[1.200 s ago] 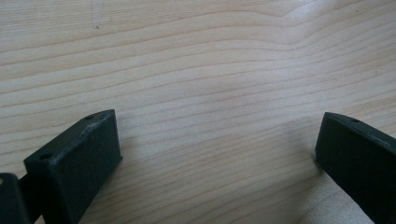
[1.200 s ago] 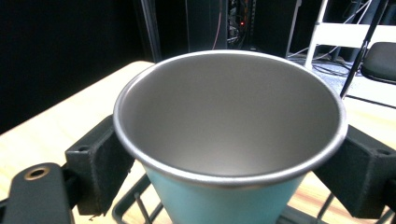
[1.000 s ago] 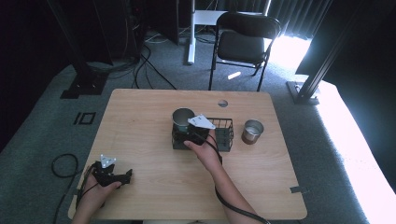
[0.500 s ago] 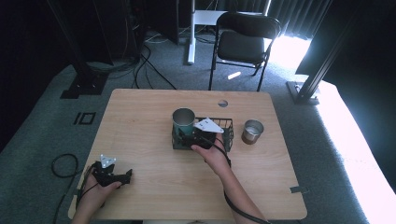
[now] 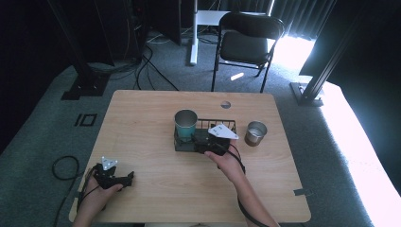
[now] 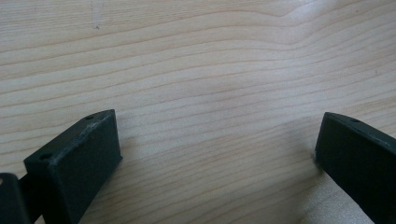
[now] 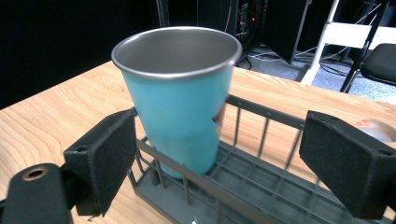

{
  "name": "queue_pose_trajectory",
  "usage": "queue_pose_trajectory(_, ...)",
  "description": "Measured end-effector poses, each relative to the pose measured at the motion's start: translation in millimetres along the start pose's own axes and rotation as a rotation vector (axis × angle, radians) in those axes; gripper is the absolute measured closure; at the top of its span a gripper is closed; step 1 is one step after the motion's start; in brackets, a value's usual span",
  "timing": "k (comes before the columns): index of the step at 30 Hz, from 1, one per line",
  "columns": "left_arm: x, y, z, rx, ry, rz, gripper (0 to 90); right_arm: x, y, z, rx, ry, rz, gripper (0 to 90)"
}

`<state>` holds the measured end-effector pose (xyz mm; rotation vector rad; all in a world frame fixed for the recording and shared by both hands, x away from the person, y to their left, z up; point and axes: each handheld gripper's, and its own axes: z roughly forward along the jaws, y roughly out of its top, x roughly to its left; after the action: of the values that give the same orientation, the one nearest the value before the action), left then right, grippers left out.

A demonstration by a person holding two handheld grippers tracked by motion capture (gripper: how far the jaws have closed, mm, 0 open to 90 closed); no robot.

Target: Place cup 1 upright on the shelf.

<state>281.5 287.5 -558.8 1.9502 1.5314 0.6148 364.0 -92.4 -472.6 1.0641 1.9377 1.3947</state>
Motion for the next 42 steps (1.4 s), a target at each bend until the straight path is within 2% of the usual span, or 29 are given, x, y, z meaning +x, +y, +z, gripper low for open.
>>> queue_pose_trajectory(10, -0.1, 0.0, 0.1, -0.001, 0.000, -0.001, 1.0, -18.2, -10.8, -29.3, -0.003, -0.032, -0.017, 11.0)
queue_pose_trajectory(22, 0.0, 0.0, 0.0, -0.001, 0.000, 0.000, 1.0, -42.5, -31.7, -56.0, -0.001, -0.092, -0.007, 11.0)
queue_pose_trajectory(30, 0.0, 0.0, 0.0, -0.001, 0.000, 0.000, 1.0, -57.4, -48.2, -71.0, 0.023, -0.146, -0.016, 11.0)
queue_pose_trajectory(42, 0.0, 0.1, -0.1, 0.000, 0.000, -0.001, 1.0, -82.7, -78.7, -90.1, 0.090, -0.191, 0.034, 11.0)
